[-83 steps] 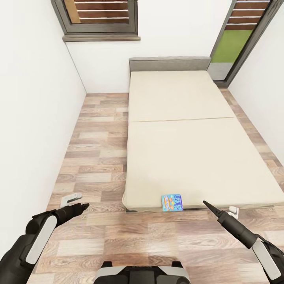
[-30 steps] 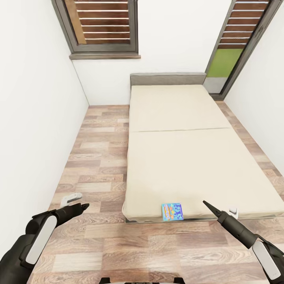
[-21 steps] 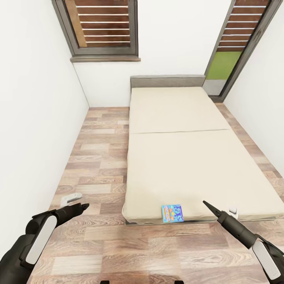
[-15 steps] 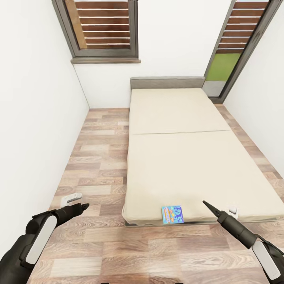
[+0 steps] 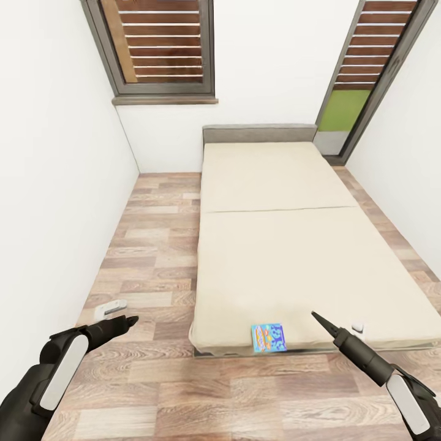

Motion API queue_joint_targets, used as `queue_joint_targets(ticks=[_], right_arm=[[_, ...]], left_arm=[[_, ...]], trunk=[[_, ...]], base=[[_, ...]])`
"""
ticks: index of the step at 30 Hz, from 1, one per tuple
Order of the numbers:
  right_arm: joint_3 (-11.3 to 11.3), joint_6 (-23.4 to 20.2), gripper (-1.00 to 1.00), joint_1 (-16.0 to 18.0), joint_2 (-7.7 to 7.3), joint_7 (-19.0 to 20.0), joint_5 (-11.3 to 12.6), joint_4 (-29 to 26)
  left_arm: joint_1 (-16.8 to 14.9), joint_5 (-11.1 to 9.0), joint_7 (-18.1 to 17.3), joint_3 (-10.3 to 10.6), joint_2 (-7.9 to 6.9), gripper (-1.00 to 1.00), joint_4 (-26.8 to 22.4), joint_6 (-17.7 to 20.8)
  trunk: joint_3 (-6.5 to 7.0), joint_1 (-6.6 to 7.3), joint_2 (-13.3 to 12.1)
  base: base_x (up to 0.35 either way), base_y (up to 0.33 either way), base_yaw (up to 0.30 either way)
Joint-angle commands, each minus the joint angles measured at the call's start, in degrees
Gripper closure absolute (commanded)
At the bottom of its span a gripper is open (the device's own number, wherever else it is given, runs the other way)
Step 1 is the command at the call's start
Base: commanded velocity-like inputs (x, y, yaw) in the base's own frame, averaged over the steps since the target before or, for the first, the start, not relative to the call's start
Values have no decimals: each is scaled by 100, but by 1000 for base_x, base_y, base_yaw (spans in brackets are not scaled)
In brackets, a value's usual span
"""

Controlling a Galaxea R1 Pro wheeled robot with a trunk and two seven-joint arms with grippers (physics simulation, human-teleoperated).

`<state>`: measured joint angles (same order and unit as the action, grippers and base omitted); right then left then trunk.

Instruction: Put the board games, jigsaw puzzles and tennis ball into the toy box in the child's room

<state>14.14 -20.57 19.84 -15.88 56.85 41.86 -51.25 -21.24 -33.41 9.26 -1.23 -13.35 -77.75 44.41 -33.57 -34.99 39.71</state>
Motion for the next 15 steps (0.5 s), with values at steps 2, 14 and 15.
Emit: queue_joint_targets(ticks=[2, 14, 15], right_arm=[[1, -52, -100, 2, 2, -7, 41, 1], [1, -52, -100, 2, 9, -32, 41, 1], [1, -52, -100, 2, 11, -33, 41, 1]], left_arm=[[-3, -64, 49, 0, -1, -100, -9, 24], [-3, -65, 49, 0, -1, -100, -9, 24], [-3, -65, 49, 0, -1, -100, -9, 24]], trunk=[[14, -2, 5], [74, -67, 125], [66, -89, 165]], base=[[0, 0, 0], [0, 0, 0], [0, 0, 0]])
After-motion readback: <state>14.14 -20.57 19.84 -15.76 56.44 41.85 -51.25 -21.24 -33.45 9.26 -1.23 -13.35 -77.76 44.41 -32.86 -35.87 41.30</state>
